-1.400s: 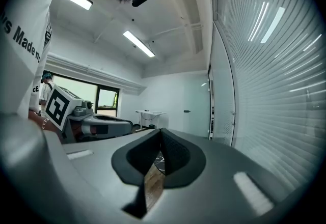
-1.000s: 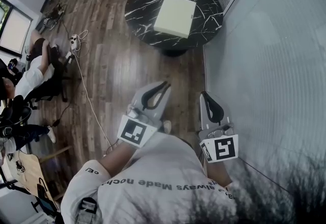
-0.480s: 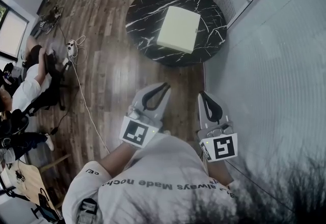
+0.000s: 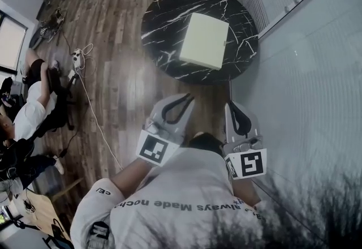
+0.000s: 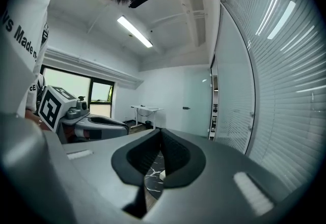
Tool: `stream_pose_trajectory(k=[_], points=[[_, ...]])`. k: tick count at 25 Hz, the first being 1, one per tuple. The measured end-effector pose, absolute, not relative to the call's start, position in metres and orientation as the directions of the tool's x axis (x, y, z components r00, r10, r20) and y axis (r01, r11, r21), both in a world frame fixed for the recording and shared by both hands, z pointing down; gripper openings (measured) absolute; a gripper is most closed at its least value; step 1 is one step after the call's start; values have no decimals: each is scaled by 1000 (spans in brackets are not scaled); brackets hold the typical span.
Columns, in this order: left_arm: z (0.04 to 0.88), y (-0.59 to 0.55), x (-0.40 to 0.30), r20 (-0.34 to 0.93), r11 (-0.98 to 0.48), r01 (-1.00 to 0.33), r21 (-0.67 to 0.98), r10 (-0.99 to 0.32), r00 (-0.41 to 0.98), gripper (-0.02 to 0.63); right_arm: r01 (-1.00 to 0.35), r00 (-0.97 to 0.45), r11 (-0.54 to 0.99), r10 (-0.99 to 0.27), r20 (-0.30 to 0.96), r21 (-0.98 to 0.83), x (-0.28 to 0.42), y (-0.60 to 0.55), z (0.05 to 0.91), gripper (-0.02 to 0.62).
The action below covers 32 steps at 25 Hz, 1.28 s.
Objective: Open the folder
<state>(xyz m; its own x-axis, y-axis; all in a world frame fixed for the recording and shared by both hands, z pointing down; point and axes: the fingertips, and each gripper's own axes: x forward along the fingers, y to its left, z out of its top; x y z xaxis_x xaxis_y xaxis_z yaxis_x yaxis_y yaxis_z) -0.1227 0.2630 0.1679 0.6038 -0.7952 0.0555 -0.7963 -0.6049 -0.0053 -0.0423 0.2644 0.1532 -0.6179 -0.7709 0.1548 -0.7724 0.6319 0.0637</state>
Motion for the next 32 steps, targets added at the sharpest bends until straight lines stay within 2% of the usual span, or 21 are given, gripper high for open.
stream_pose_trajectory(k=[7,16,32], points=[[179,219,-114,74,-620,-784,24,-781,620,38,-788,-600,614,-782,167,47,-37,223,166,2],[186,135,-64,92,-653,-758,-13,-755,649,39,-805,-581,593,-797,163,29,10,139,177,2],[182,-12,10,111,-585,-811,-1,-806,581,39,-766,-631,641,-762,148,37,92,-11,172,2]])
